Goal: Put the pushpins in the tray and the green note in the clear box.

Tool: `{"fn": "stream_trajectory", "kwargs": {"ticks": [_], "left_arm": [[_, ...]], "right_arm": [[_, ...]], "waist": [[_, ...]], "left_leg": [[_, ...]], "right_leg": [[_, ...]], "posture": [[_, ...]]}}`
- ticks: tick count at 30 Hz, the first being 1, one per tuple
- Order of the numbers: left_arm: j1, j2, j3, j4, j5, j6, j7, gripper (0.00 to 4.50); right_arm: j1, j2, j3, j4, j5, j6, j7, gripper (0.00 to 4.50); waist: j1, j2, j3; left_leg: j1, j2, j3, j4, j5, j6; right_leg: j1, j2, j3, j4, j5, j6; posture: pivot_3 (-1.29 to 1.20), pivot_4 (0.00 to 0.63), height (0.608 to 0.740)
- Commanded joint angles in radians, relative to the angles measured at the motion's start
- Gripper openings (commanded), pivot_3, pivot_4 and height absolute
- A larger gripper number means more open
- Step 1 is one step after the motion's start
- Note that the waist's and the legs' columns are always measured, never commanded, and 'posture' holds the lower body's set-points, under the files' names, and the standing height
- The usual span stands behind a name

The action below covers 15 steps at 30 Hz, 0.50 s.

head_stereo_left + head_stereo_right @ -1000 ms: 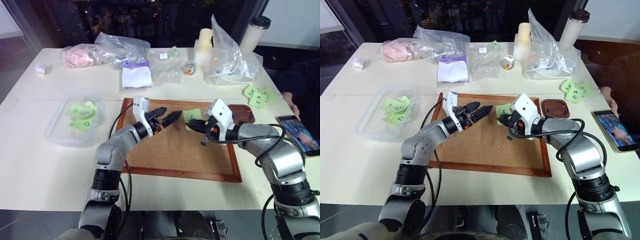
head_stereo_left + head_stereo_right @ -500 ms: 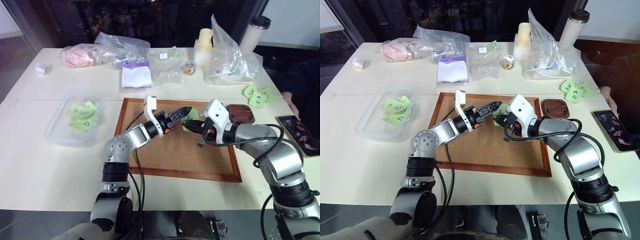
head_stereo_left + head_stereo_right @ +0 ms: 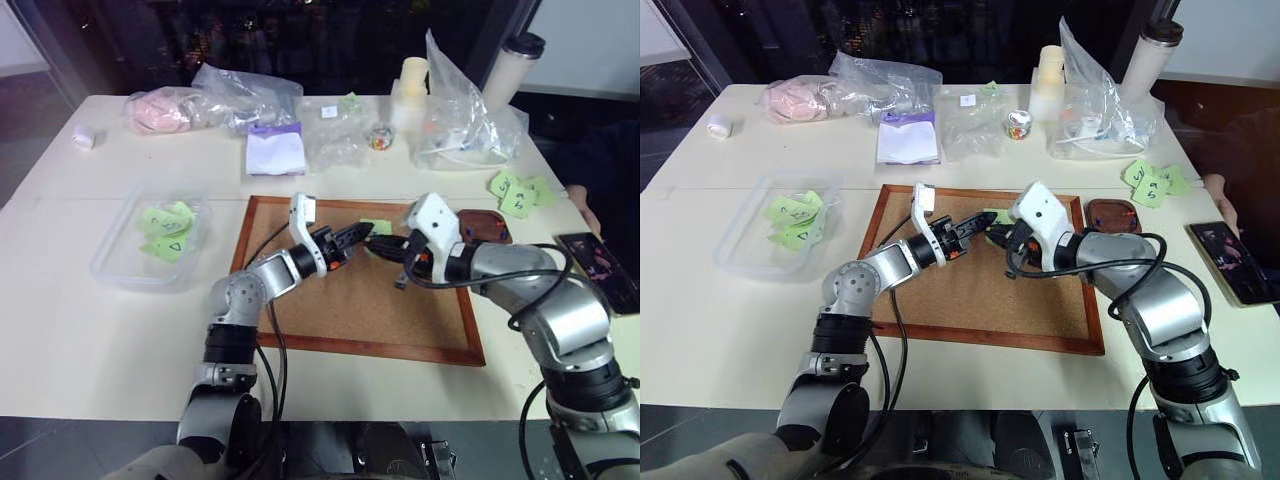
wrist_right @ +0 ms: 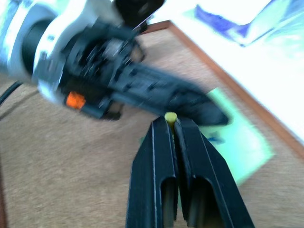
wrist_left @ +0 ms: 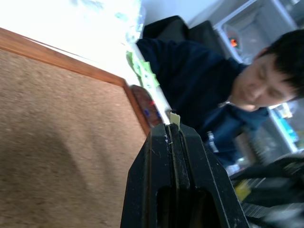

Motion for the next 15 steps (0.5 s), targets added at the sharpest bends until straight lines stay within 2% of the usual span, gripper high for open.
{"fn": "stream_trajectory", "kwargs": {"ticks": [1,5,8,11,15], "left_arm": [[0.005,0.021,-0.019,-0.004,0.042,-0.059,-0.024,0.04],[0.025,0.053,-0.062,-0.01,0.097,-0.107,-0.056,0.04],[0.061,0.11,-0.151,-0.072,0.178,-0.178,-0.111,0.04],[0.126,0.214,-0.263,-0.224,0.27,-0.268,-0.189,0.04],[0.17,0.316,-0.283,-0.341,0.307,-0.308,-0.232,0.04]], "right_arm": [[-0.038,-0.024,-0.082,-0.048,0.042,0.016,-0.007,0.0],[-0.052,-0.04,-0.144,-0.012,0.07,0.019,-0.01,0.0],[-0.061,-0.052,-0.206,0.075,0.074,0.005,-0.022,0.0],[-0.067,-0.077,-0.257,0.252,0.015,-0.065,-0.053,0.0],[-0.061,-0.086,-0.266,0.426,-0.046,-0.157,-0.089,0.0]], "waist": [[-0.001,0.0,0.0],[0.0,0.0,0.0],[0.001,0.0,0.0],[0.001,0.0,0.0],[0.0,0.001,0.0]], "left_leg": [[0.0,0.0,0.0,0.0,0.0,0.0],[0.0,0.0,0.0,0.0,0.0,0.0],[0.0,0.0,0.0,0.0,0.0,0.0],[0.0,0.0,0.001,0.0,0.0,0.0],[0.0,0.0,0.001,0.0,0.0,0.0]], "right_leg": [[0.0,0.0,0.0,0.0,0.0,0.0],[0.0,0.0,0.0,0.0,0.0,0.0],[0.0,-0.001,0.0,0.0,0.0,0.0],[0.0,-0.001,0.0,0.0,0.0,0.0],[0.0,-0.001,0.0,0.0,0.0,0.0]], "posture": [[0.0,0.15,0.74],[0.0,0.15,0.74],[0.0,0.15,0.74],[0.0,0.15,0.74],[0.0,0.15,0.74]]}}
